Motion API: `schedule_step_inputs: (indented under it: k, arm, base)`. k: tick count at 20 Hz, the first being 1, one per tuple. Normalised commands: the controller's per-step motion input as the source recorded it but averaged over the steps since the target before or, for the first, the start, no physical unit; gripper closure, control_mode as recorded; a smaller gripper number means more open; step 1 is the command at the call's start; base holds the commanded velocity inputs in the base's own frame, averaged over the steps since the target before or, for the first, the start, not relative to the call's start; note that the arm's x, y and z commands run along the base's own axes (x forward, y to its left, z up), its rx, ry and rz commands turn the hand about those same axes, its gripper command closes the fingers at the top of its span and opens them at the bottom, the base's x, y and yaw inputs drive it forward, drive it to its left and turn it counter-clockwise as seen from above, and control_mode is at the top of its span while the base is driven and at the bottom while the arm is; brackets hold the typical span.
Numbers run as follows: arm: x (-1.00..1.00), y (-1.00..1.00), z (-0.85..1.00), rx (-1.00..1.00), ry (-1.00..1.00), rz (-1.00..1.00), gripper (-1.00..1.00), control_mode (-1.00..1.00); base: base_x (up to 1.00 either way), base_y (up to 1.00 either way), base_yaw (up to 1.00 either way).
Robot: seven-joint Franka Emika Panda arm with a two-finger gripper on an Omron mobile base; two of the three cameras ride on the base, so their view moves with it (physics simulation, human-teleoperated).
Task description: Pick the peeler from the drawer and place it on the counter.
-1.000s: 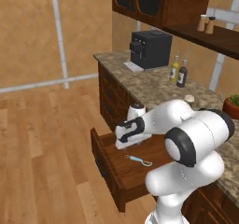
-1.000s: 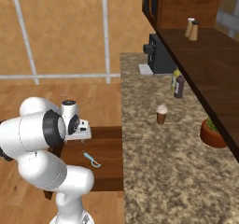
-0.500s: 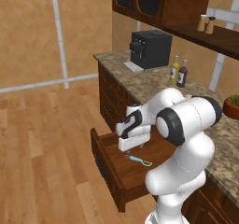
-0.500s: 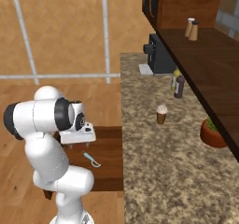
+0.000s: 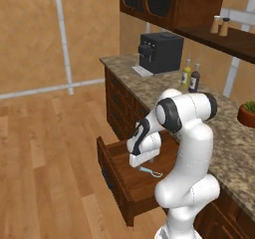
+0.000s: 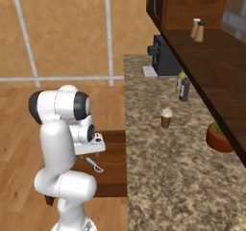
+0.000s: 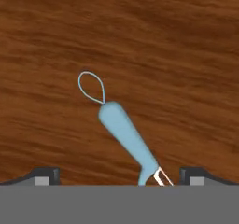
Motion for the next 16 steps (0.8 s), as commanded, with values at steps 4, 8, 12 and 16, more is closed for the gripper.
schedule_step_inputs:
  k: [4, 8, 12, 16]
  arm:
    - [0.08, 0.0, -0.72, 0.0, 0.02, 0.16, -1.0, -1.0]
    - [0.01, 0.0, -0.61, 0.0, 0.0, 0.15, -1.0, -1.0]
    - [0.0, 0.0, -0.19, 0.0, 0.02, 0.1, 1.0, -1.0]
    - [0.0, 0.0, -0.08, 0.0, 0.06, 0.06, 1.0, -1.0]
  base:
    - [0.0, 0.0, 0.0]
    - [0.0, 0.0, 0.0]
    - [0.0, 0.0, 0.0]
    - [0.0, 0.0, 0.0]
